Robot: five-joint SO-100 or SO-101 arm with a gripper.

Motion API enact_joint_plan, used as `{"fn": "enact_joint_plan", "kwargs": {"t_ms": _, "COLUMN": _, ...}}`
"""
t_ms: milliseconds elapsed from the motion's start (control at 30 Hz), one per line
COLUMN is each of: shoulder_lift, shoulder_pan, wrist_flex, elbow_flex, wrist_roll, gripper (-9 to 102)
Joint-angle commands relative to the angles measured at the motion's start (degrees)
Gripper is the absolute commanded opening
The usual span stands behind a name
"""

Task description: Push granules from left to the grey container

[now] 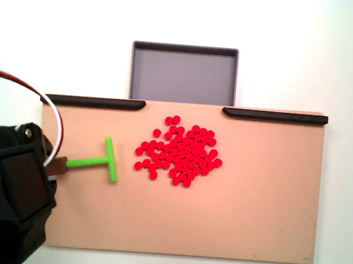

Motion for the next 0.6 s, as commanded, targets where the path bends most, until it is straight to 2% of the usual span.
{"fn": "enact_joint_plan", "kwargs": {"t_ms": 0, "shoulder_lift": 0.4, "shoulder_pan": 1.1, "wrist_flex": -0.2, "elbow_flex": -2.1, "wrist_roll": 0.7, "gripper": 0}}
{"fn": "enact_joint_plan", "kwargs": {"t_ms": 567, "shoulder_lift": -1.0, "shoulder_pan": 3.4, "wrist_flex": -0.1, "elbow_flex": -1.2, "wrist_roll": -0.2, "gripper": 0}}
